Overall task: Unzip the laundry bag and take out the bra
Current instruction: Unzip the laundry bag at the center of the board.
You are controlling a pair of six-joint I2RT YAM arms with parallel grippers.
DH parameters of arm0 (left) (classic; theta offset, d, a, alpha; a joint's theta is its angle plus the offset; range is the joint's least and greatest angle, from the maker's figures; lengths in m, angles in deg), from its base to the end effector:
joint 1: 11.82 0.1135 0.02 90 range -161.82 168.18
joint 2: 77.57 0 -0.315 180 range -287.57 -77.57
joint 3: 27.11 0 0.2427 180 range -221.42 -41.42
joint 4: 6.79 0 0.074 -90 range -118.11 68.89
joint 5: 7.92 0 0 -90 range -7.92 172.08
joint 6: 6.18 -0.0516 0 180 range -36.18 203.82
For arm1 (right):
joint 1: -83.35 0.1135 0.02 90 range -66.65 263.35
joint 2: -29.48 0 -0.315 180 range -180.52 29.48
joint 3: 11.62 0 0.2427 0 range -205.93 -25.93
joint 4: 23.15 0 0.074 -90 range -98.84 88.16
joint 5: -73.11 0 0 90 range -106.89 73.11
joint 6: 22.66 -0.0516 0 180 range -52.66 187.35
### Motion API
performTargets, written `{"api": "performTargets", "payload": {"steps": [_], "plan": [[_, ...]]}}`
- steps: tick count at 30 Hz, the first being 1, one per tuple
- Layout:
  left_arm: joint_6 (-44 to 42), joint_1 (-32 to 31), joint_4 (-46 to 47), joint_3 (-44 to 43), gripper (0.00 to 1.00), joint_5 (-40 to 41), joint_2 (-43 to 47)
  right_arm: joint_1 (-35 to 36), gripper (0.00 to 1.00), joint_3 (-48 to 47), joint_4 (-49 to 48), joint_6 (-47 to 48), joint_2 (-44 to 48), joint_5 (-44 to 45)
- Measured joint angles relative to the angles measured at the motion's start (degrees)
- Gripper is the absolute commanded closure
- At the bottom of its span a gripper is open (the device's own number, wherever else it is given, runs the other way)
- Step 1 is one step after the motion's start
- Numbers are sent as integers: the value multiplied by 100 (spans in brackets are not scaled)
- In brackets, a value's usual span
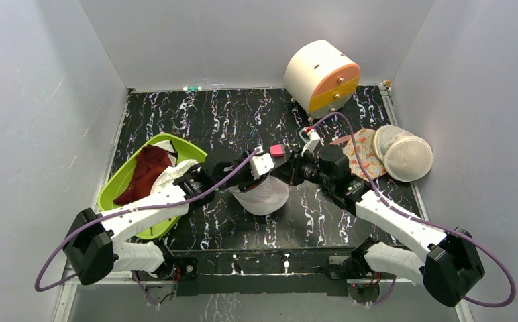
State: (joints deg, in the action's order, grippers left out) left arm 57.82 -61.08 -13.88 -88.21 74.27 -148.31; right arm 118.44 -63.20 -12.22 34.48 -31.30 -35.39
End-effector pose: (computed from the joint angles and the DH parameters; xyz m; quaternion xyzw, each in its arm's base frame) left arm 0.1743 -0.2131 0.3342 0.5210 0.6092 -0.1735 0.5721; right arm 0.1716 0.1406 0.3073 -0.1078 0.8072 0.4251 0.3951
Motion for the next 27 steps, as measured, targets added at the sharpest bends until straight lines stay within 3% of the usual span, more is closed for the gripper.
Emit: {"api": "performTargets", "payload": {"steps": [6, 13, 27], "plan": [[9, 0, 2, 0, 77, -2, 0, 0, 100, -28, -144, 39, -92, -417], [0, -59, -63, -11, 99, 39, 2, 4, 100, -236, 280, 393, -76, -199], [-48, -140, -20, -11, 100, 61, 474, -83, 100, -289, 940, 540, 109, 619]]}}
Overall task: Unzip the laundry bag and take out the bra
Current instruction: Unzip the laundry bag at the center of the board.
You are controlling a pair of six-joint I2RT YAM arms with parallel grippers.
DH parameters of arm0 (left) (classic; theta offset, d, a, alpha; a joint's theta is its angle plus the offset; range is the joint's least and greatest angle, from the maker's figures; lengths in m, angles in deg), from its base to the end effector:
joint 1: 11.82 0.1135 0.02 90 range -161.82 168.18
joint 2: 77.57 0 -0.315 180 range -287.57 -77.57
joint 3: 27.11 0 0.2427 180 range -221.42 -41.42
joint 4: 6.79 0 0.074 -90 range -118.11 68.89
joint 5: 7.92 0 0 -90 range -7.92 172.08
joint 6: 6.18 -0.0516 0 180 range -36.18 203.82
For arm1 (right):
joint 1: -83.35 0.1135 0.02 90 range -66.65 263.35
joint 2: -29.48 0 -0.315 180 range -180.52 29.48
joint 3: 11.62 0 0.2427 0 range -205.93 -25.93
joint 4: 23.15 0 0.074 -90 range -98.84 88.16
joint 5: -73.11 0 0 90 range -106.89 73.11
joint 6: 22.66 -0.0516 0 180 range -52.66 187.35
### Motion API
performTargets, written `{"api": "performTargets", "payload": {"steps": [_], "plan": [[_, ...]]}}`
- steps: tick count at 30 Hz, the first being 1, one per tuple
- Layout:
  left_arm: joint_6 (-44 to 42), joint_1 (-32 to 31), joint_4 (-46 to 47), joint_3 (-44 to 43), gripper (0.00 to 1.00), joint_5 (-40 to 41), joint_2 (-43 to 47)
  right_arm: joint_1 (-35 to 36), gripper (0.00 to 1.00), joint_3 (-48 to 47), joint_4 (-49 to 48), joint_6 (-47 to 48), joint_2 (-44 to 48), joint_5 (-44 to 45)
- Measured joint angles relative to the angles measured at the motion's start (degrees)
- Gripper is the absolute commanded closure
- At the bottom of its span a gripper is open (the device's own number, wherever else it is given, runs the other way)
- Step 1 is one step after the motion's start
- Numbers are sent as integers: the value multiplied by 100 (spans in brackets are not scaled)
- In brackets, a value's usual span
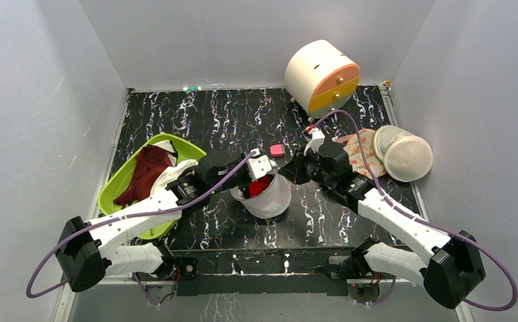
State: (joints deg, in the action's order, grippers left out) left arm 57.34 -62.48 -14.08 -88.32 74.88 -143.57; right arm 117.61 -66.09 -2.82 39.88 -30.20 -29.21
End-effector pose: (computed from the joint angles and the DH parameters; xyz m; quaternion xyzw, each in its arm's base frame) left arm 0.1574 -0.2022 0.3548 0.5147 0.5821 -0.1792 0.6034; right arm 0.1714 0.1301 0.3097 -0.1070 0.8362 0.3499 0.4086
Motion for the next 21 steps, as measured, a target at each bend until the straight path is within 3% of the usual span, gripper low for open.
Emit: {"api": "performTargets", "payload": {"steps": [6, 11, 16, 21], "plan": [[-55, -17, -55, -2, 60, 79, -81, -63, 100, -13, -17, 35, -166, -516], [-59, -22, -48, -2, 50, 162, -157, -74, 100, -4, -229, 11, -122, -1062], [-37, -66, -4, -4, 54, 184, -367, -74, 100, 57, -428, -7, -55, -1401], [37, -85, -92, -15, 74, 168, -509, -74, 100, 57, -448, -2, -105, -1641]]}}
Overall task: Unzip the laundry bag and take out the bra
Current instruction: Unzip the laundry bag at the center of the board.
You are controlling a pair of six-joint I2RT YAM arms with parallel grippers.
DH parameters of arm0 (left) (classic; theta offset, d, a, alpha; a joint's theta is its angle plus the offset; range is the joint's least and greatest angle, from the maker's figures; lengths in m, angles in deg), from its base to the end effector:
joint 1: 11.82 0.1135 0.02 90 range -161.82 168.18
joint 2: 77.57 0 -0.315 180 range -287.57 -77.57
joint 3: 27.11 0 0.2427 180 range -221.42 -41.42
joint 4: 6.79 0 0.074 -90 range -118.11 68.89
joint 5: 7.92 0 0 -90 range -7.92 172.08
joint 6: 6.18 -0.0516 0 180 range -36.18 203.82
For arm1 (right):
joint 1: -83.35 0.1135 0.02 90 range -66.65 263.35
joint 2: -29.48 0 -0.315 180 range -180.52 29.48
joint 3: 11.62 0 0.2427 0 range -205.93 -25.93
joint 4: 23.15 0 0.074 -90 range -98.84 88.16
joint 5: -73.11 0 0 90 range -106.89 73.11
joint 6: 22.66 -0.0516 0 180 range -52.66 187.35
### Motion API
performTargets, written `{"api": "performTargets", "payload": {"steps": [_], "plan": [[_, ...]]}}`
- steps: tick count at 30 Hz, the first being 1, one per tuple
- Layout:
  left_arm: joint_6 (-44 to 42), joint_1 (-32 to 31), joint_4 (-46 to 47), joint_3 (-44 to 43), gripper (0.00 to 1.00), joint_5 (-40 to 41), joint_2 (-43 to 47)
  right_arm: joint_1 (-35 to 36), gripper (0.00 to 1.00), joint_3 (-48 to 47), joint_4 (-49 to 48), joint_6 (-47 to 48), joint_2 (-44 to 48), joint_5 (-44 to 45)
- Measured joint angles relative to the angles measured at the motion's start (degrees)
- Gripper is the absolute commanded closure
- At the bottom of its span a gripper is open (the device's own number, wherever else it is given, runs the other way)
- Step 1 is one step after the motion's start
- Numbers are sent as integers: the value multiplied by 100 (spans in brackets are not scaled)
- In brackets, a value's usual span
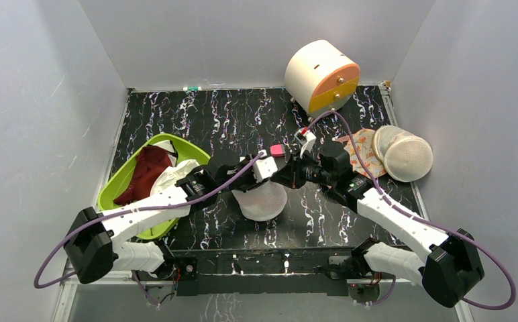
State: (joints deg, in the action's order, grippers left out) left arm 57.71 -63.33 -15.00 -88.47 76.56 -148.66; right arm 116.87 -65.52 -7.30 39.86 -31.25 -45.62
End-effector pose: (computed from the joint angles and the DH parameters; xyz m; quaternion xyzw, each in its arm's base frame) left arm 0.1681 -0.2194 0.3319 0.5283 0.6117 -0.1672 0.5646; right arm 0.1672 0.1405 0.3134 -0.1798 0.7980 0.4504 0.3578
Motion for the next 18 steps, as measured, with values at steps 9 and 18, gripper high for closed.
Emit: {"api": "performTargets", "payload": {"steps": [9, 18], "plan": [[37, -37, -4, -11, 100, -42, 74, 2, 100, -4, 140, -48, -17, 402], [0, -55, -2, -11, 100, -20, 361, -2, 100, -52, 564, -50, -9, 1366]]}}
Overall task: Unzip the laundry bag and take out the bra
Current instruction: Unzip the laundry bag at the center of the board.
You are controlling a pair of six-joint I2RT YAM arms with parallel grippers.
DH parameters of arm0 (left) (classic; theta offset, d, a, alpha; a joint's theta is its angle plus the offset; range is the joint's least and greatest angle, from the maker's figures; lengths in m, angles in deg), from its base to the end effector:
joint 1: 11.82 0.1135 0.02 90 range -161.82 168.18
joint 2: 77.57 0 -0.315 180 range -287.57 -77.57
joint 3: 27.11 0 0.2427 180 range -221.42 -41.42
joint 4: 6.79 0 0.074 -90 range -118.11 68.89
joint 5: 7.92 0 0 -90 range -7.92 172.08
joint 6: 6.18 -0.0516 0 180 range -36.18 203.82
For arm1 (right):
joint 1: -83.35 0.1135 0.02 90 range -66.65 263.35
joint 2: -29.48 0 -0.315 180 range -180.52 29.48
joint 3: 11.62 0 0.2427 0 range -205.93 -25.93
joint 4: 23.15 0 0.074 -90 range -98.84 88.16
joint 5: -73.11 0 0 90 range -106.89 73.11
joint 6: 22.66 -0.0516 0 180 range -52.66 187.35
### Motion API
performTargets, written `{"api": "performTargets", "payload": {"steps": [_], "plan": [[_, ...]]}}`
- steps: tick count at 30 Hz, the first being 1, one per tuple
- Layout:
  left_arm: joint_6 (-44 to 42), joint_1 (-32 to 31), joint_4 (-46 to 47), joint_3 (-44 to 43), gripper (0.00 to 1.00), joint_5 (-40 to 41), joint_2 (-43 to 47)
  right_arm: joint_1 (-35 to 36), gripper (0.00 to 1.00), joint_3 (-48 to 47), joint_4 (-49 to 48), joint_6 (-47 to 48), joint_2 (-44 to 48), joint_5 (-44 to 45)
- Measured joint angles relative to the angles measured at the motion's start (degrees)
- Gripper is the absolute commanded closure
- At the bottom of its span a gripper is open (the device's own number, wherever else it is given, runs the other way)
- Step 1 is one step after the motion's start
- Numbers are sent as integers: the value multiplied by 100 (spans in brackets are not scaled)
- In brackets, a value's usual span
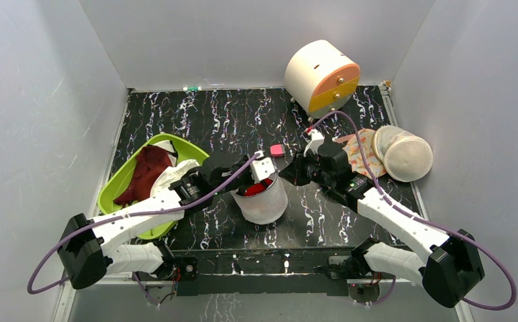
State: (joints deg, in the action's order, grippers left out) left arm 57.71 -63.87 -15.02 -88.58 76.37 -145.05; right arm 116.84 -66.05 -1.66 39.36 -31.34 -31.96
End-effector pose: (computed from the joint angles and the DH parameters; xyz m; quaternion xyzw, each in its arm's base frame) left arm 0.1572 -0.2099 0.3482 0.5207 0.5927 -0.1759 0.5888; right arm 0.1736 0.1310 0.3036 -0.1084 0.8450 0.3580 0.3822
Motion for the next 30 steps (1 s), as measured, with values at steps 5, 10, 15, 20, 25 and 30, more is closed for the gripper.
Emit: {"api": "performTargets", "payload": {"steps": [5, 10, 15, 20, 25, 30], "plan": [[-35, -24, 13, 0, 100, 28, 15, -61, 100, -20, 87, 13, -33, 173], [-33, -31, 20, 2, 100, 50, 96, -111, 100, -39, 57, 26, -166, 157], [-48, -31, 28, 37, 100, 59, 431, -144, 100, -52, -61, 243, -269, -144], [-81, -31, 9, 39, 100, 0, 710, -155, 100, -72, -170, 570, -271, -402], [-94, -31, -22, 39, 100, -79, 780, -175, 100, -76, -181, 931, -278, -656], [-111, -31, -11, 72, 100, -166, 914, -190, 100, -190, -264, 1193, -468, -929]]}}
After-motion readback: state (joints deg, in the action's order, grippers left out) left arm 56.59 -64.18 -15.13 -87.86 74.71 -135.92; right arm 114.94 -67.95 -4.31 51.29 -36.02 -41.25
